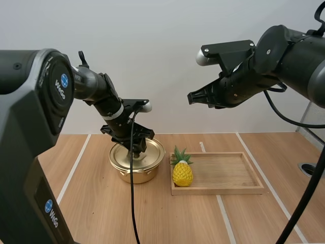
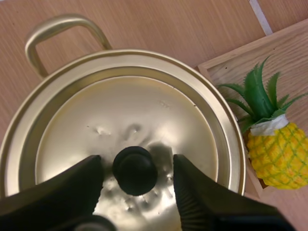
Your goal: Open the pot, put the pineapple inside, and close it
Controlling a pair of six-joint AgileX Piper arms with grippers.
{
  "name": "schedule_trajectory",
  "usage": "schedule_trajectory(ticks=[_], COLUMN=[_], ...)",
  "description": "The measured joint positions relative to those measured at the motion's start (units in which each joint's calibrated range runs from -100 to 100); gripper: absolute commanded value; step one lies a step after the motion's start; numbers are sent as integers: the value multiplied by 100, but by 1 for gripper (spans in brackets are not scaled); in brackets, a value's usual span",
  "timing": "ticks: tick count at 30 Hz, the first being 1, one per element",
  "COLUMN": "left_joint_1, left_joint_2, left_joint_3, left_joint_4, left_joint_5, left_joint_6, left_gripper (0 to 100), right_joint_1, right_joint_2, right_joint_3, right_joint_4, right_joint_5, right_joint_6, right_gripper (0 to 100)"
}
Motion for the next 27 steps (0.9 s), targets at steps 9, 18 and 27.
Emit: schedule_trajectory(ticks=[9,18,27], left_joint_1=[0,0,0], left_joint_2=[0,-85,-926], left_joint_3=[0,0,-423], left_joint_4=[1,1,1], left_joint_5=[68,-112,-808], left_joint_6=[0,0,-10], left_gripper=[0,0,0], right_joint_1=[0,0,0], right_joint_2=[0,0,0], right_joint_3=[0,0,0], right_joint_4=[0,0,-97], right_joint_5=[0,66,101], right_joint_6=[0,0,0], right_gripper=[0,0,0])
